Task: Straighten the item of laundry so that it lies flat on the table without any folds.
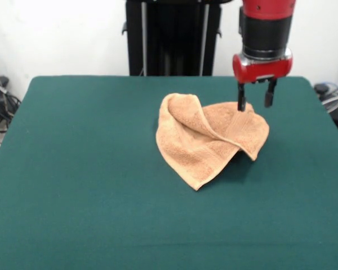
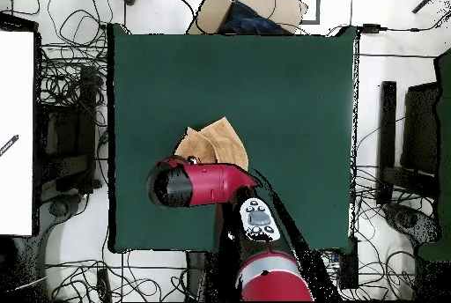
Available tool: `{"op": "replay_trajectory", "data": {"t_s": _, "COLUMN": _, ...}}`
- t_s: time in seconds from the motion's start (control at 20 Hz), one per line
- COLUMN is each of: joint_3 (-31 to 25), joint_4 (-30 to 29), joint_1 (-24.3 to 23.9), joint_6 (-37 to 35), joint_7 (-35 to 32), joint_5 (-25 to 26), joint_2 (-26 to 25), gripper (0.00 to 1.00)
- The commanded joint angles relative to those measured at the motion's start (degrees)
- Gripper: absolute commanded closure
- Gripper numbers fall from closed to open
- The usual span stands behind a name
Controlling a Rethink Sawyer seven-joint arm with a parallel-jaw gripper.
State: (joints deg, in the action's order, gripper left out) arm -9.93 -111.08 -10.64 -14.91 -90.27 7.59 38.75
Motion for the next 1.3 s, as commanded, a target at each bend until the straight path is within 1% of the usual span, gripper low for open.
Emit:
{"op": "replay_trajectory", "data": {"t_s": 0.05, "joint_3": -2.03, "joint_4": 3.44, "joint_1": -0.28, "joint_6": -0.14, "joint_7": -8.70, "joint_5": -1.93, "joint_2": -3.60, "gripper": 0.00}}
{"op": "replay_trajectory", "data": {"t_s": 0.25, "joint_3": -1.90, "joint_4": 3.47, "joint_1": -0.30, "joint_6": 0.10, "joint_7": -8.97, "joint_5": -1.92, "joint_2": -4.02, "gripper": 0.00}}
{"op": "replay_trajectory", "data": {"t_s": 0.4, "joint_3": -0.19, "joint_4": 3.82, "joint_1": 0.67, "joint_6": 0.25, "joint_7": -9.10, "joint_5": -1.12, "joint_2": -4.87, "gripper": 0.00}}
{"op": "replay_trajectory", "data": {"t_s": 0.55, "joint_3": 0.82, "joint_4": 3.20, "joint_1": 1.08, "joint_6": 2.81, "joint_7": -9.52, "joint_5": -0.09, "joint_2": -6.10, "gripper": 0.00}}
{"op": "replay_trajectory", "data": {"t_s": 0.75, "joint_3": 0.40, "joint_4": 4.10, "joint_1": 0.59, "joint_6": 3.32, "joint_7": -8.78, "joint_5": 0.25, "joint_2": -8.32, "gripper": 0.00}}
{"op": "replay_trajectory", "data": {"t_s": 1.0, "joint_3": -0.06, "joint_4": 3.88, "joint_1": 0.00, "joint_6": 4.17, "joint_7": -8.78, "joint_5": 0.26, "joint_2": -9.02, "gripper": 0.00}}
{"op": "replay_trajectory", "data": {"t_s": 1.3, "joint_3": 0.35, "joint_4": 4.38, "joint_1": 0.38, "joint_6": 4.99, "joint_7": -9.06, "joint_5": 0.15, "joint_2": -10.02, "gripper": 0.00}}
